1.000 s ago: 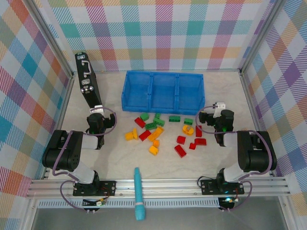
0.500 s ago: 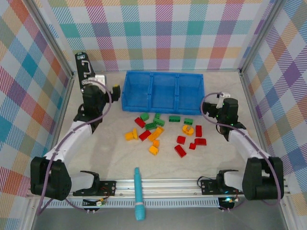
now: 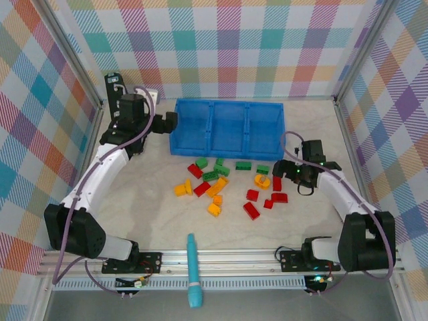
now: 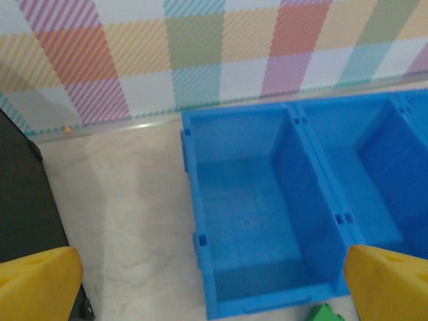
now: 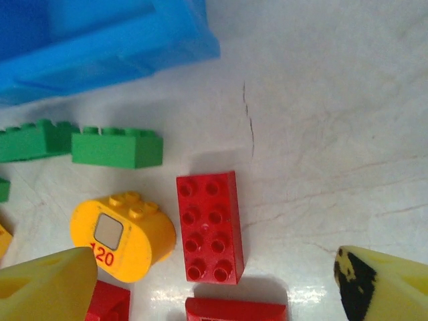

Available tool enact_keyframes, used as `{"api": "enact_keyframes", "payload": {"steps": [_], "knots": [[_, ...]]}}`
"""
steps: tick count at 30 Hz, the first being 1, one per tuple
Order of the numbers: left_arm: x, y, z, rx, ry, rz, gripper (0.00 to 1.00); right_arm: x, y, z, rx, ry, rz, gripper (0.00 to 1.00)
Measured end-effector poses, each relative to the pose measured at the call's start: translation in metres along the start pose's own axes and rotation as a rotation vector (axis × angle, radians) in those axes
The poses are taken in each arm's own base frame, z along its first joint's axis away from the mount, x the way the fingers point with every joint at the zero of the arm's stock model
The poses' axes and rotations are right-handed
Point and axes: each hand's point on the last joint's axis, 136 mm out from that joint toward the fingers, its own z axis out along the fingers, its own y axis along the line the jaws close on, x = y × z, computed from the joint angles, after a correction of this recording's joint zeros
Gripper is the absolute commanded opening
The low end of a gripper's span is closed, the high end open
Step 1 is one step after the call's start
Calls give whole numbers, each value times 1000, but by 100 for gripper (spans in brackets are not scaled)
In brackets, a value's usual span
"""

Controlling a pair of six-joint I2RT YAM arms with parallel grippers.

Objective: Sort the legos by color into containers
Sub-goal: Pick up the lego from the middle-right of the table.

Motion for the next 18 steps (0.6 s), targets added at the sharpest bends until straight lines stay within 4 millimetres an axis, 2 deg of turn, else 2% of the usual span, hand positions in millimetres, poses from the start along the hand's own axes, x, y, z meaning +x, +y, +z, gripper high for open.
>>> {"api": "enact_keyframes", "payload": {"steps": [7,18], "knots": [[11,-9,5,38,49,4,100,17,0,22,61,144,-16,81],[16,-12,5,49,69,4,100,20,-3,40,163,232,-59,64]]}}
